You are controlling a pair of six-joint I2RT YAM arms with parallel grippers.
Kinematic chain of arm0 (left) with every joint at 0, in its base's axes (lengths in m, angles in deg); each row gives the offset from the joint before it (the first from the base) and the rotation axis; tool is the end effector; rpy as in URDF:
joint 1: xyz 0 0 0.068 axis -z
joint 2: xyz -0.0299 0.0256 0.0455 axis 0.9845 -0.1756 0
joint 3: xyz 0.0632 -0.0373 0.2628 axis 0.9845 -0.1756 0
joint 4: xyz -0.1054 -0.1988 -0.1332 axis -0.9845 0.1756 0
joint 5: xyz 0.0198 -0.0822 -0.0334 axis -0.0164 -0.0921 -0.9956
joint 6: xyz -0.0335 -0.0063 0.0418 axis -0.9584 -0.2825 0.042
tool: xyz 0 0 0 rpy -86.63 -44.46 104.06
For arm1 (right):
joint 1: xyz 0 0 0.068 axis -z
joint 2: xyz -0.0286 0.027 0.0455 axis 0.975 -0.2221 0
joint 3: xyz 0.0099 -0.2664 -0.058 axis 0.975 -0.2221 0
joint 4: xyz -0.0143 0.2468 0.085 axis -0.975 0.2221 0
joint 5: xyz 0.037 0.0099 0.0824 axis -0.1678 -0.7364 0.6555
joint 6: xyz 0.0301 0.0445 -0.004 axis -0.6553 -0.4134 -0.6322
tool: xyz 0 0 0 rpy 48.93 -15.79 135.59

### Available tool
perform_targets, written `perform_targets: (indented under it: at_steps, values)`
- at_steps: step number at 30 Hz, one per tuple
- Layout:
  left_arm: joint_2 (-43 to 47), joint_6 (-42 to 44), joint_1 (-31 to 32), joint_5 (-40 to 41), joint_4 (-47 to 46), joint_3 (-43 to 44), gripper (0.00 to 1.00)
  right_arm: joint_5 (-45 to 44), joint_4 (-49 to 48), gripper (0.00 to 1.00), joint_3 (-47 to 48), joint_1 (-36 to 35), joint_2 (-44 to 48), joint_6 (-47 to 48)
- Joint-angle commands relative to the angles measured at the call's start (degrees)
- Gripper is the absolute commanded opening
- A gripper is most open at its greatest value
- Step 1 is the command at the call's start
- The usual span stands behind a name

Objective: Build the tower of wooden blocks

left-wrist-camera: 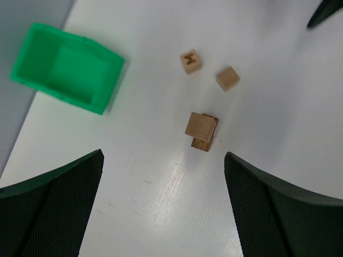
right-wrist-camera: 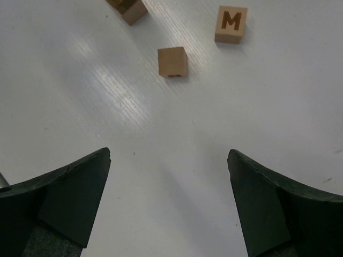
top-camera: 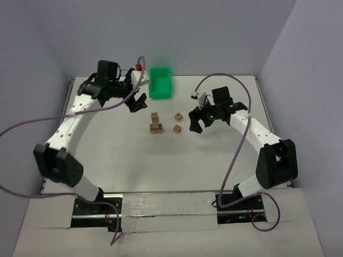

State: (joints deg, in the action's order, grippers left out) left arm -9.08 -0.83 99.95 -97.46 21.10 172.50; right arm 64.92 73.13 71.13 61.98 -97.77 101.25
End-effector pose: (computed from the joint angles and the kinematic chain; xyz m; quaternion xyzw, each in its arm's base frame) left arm 0.3267 -0.1405 0.3729 0.5391 0.7014 -0.1994 0.4214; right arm 0.2979 0.1002 0.2654 -0.3826 0.8263 0.2352 0.3399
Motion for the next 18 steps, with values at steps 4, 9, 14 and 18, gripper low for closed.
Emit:
perform_targets:
  at_steps: [4, 9, 14, 18]
  values:
    - [14.7, -25.8, -4.9, 4.6, -15.9, -10.7, 0.99, -10.9, -5.3, 0.86, 6.3, -8.8, -7.0, -6.7]
    - [18.3, -24.8, -9.6, -1.1, -12.1, -13.2, 0.99, -13.1, -6.2, 0.74, 9.8, -10.4, -13.7, -9.0]
    - [20.1, -23.5, -10.7, -3.4, -12.1, -16.1, 0.99, -13.7, -7.2, 0.63, 11.6, -11.2, -18.0, -8.9]
    - [19.6, -22.3, -11.0, -6.9, -10.9, -16.7, 0.99, -14.7, -8.0, 0.61, 12.3, -11.7, -20.0, -8.0]
